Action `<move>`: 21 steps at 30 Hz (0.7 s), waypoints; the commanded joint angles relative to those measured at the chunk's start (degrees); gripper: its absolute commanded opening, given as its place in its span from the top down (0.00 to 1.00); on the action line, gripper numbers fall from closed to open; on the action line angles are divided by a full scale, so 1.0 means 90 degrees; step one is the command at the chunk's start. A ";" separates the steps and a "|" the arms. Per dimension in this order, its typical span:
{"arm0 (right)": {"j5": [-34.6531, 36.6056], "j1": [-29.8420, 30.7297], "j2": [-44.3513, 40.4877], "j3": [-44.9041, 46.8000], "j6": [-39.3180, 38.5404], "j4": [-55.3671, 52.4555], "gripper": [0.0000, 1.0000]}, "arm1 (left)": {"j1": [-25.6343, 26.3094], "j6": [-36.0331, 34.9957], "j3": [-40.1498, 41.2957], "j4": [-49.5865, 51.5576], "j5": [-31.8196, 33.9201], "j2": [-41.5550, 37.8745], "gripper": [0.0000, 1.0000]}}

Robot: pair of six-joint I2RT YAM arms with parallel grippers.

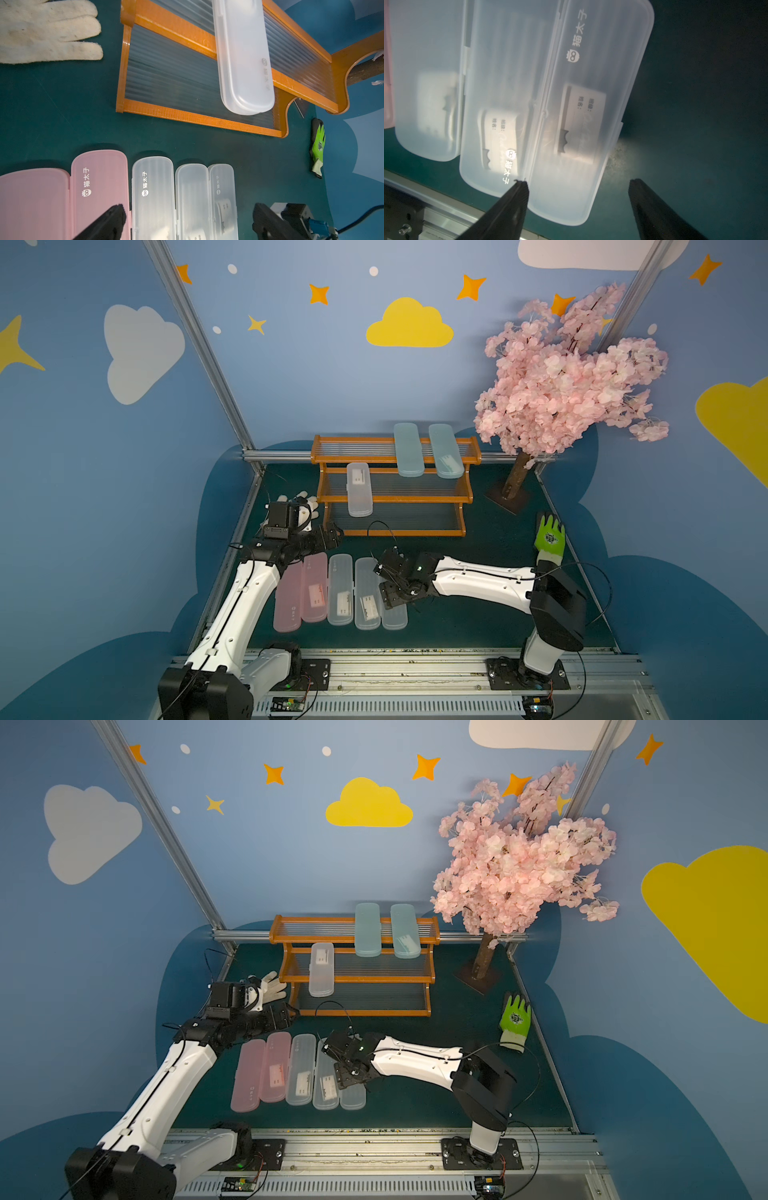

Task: Place the pencil cases on the shelf according to color
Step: Pick up the pencil case from the center of the board.

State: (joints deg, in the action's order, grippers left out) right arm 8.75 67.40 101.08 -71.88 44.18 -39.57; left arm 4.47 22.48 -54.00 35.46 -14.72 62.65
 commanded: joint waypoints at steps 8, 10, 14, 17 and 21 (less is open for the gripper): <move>-0.0190 0.0053 0.0901 -0.0519 -0.0004 -0.0005 0.18 | -0.0023 -0.0017 0.0033 0.0027 0.0024 -0.0160 0.00; -0.0173 0.0061 0.0990 -0.0529 -0.0002 -0.0030 0.18 | -0.0021 -0.0004 0.0026 0.0013 -0.0013 -0.0123 0.00; 0.0171 0.0033 0.1094 -0.0573 0.0174 -0.0487 0.17 | -0.0026 -0.0024 0.0023 0.0050 -0.0043 -0.0087 0.00; 0.0370 -0.0077 0.0914 -0.0247 0.0366 -0.0642 0.17 | -0.0026 -0.0036 0.0033 0.0054 -0.0030 -0.0093 0.00; 0.0385 -0.0313 0.0373 0.0552 0.0406 -0.0430 0.16 | -0.0019 -0.0022 0.0023 0.0035 -0.0062 -0.0078 0.00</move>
State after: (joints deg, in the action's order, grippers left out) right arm 9.32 66.37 106.80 -71.40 46.68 -39.75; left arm 4.47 22.48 -53.98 35.55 -14.79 61.98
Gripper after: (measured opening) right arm 0.839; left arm 0.998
